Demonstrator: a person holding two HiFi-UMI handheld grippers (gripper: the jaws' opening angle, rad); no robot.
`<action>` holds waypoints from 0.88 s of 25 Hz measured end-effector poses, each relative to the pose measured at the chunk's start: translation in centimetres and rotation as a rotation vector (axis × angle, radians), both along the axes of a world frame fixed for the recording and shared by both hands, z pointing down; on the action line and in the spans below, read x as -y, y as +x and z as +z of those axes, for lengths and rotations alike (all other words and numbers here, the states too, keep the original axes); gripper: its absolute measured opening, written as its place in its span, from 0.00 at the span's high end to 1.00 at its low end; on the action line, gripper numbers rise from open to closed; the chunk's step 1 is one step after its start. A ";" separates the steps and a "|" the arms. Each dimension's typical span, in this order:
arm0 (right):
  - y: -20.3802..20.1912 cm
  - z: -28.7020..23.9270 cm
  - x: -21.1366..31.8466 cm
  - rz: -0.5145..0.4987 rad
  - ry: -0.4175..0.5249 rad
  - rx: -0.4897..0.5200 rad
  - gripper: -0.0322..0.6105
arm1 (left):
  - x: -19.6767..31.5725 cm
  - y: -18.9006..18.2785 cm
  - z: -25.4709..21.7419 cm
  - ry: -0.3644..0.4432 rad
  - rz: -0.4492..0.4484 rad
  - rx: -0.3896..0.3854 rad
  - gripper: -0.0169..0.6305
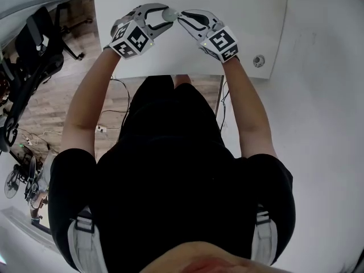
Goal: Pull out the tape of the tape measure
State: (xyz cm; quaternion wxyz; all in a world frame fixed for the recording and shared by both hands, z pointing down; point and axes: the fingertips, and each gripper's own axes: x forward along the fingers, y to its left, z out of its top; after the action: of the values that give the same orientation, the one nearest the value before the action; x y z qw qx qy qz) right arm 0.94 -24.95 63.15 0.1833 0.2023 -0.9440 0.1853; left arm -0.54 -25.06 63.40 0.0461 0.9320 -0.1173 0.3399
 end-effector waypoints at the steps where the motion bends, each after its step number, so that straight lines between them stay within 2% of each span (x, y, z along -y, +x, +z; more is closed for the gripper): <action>1: 0.0 0.0 -0.2 -0.002 0.002 -0.001 0.88 | -0.1 0.0 -0.1 0.003 0.002 0.003 0.63; 7: 0.1 -1.0 -1.1 -0.001 0.020 0.005 0.93 | -0.9 0.2 -1.0 0.005 -0.010 0.008 0.63; 15: 1.0 -3.7 -2.3 0.023 0.058 0.029 0.94 | -2.1 0.9 -3.5 0.008 -0.048 -0.017 0.63; 22: 2.2 -6.1 -4.0 0.022 0.110 0.045 0.94 | -3.9 1.8 -5.9 0.048 -0.071 -0.012 0.63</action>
State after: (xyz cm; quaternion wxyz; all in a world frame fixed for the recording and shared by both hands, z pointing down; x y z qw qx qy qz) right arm 3.16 -20.94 57.07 0.1485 0.2180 -0.9544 0.1397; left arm 1.26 -21.13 57.45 0.0363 0.9302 -0.1580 0.3293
